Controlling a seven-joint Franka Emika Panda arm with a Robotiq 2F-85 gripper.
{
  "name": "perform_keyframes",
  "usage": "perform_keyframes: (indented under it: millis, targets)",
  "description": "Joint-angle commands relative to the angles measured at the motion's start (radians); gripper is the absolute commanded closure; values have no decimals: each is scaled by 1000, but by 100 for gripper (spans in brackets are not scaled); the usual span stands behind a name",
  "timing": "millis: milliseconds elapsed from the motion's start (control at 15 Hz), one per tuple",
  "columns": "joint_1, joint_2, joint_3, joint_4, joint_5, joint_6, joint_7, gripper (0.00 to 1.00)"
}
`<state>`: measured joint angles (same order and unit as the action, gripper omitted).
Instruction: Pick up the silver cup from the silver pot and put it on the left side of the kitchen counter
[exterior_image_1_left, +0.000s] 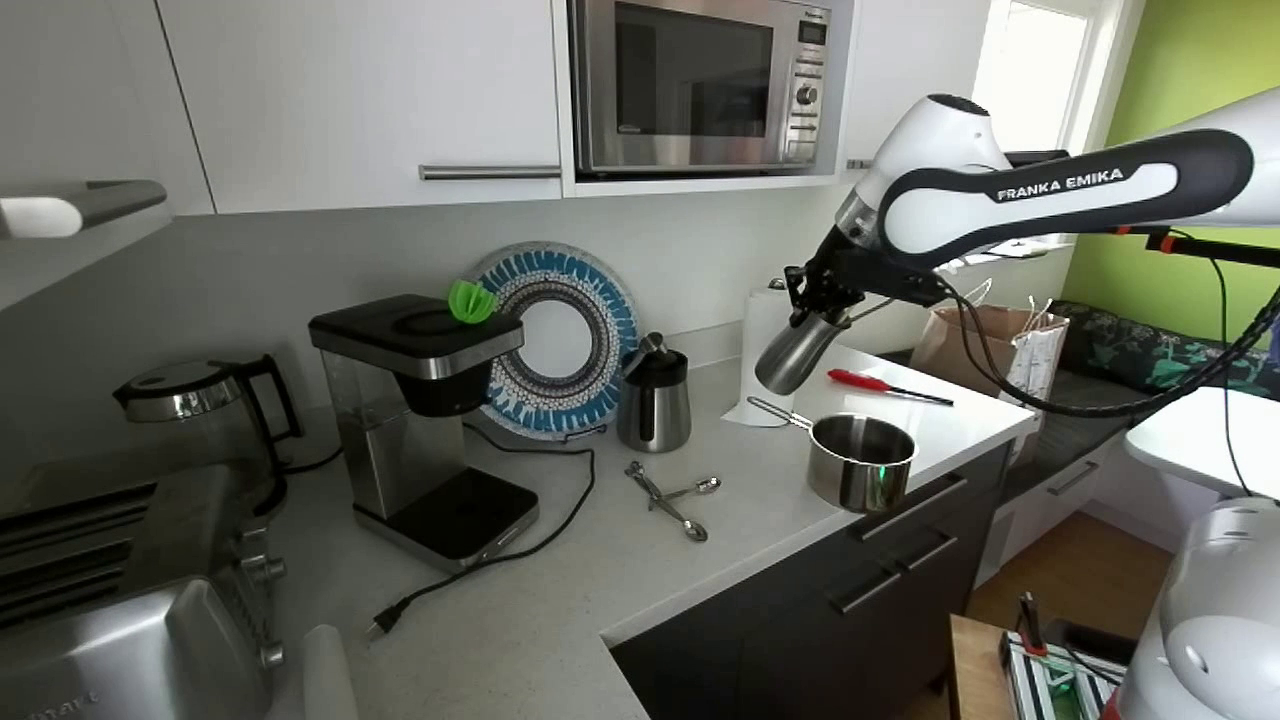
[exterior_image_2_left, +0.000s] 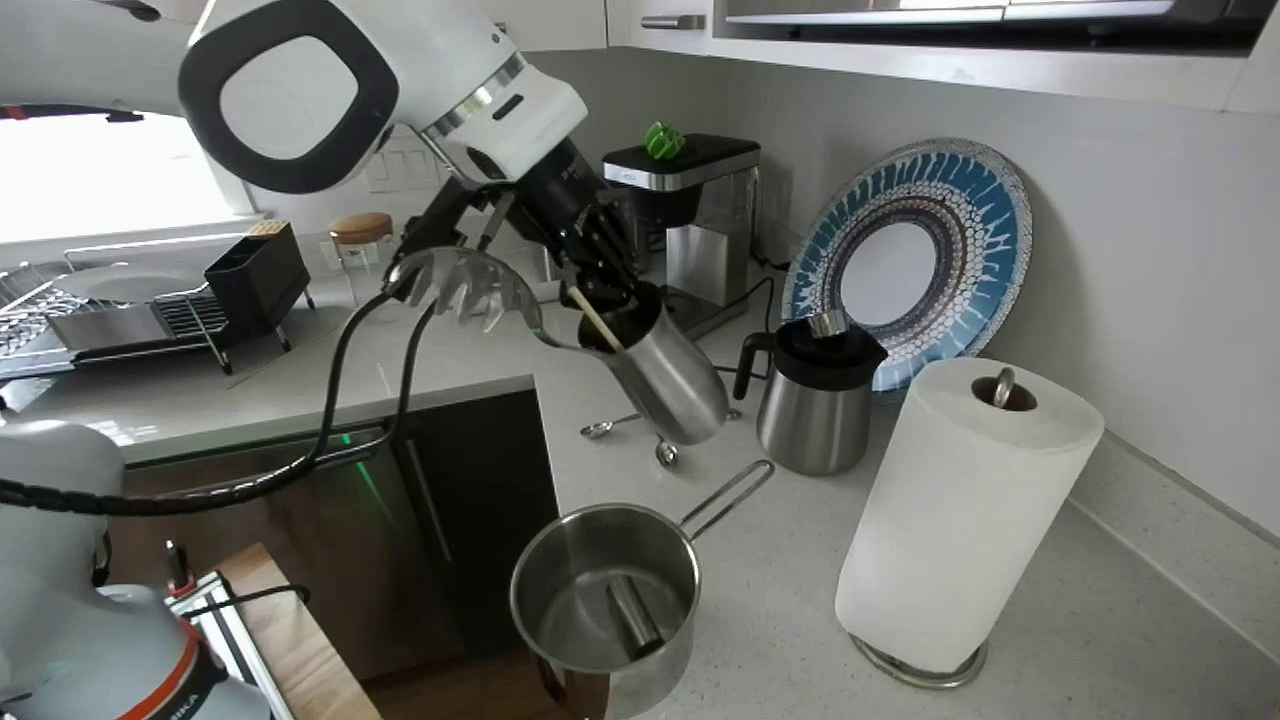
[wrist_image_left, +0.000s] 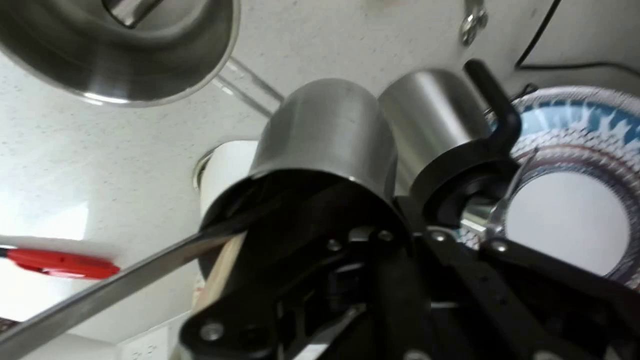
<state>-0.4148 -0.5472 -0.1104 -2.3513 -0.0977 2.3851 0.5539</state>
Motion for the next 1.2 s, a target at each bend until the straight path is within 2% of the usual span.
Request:
perform_keyframes:
  millis: [0,67,133,333,400,467,800,1133]
  targets:
    - [96,-28,56,28,32,-86,-81,99]
    - [51,-15,42,11,14,-46,-35,99]
    - [66,-17,58,13,15,-52,-27,94]
    - [56,-9,52,12,14,-52,-26,94]
    - [52,-7,47,12,14,-52,-28,99]
    - [105,27,17,28,57,-11,-112,99]
    - [265,263,19,189,170,65,-308,99]
    - [396,501,46,438,324,-7,-506,99]
